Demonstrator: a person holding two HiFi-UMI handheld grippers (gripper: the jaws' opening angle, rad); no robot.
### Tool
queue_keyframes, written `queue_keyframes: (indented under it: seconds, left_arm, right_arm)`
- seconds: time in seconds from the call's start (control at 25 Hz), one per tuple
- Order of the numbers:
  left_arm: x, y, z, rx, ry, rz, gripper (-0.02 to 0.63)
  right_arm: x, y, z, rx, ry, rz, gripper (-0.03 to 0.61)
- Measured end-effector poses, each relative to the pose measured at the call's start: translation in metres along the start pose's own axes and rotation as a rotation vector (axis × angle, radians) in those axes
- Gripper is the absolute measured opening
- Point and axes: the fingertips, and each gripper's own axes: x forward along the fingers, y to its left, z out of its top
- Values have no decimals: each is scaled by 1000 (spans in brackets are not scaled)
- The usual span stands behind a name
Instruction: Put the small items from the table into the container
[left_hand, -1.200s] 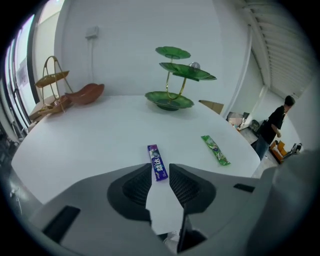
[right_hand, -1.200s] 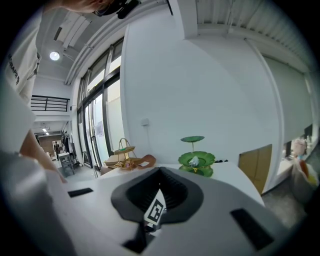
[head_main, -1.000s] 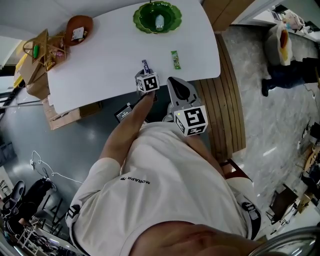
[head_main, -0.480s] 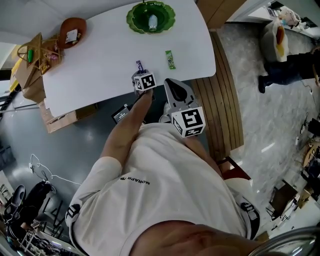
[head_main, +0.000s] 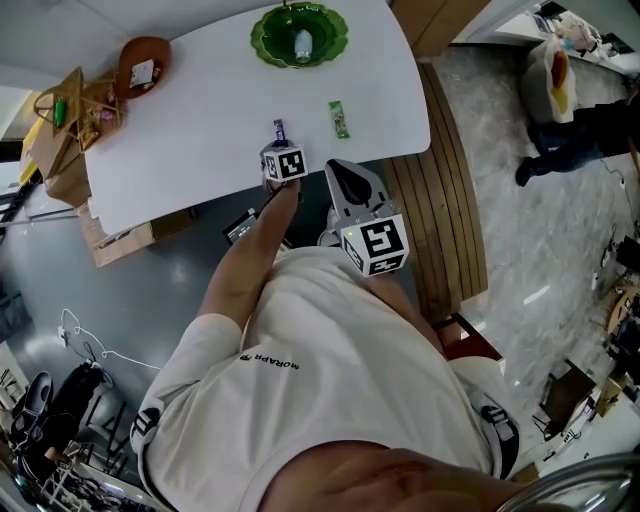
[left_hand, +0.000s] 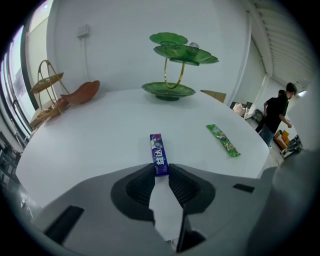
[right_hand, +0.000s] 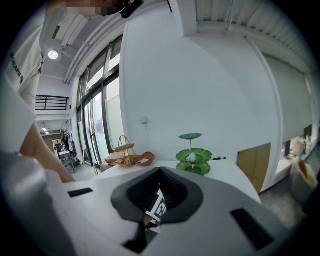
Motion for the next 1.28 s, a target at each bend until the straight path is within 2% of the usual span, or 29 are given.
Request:
queue_keyframes:
  seconds: [1.28]
  left_arm:
    - [-91, 17, 66, 53, -229, -79, 89]
  right_arm:
    - [2, 24, 19, -14, -60, 6, 5]
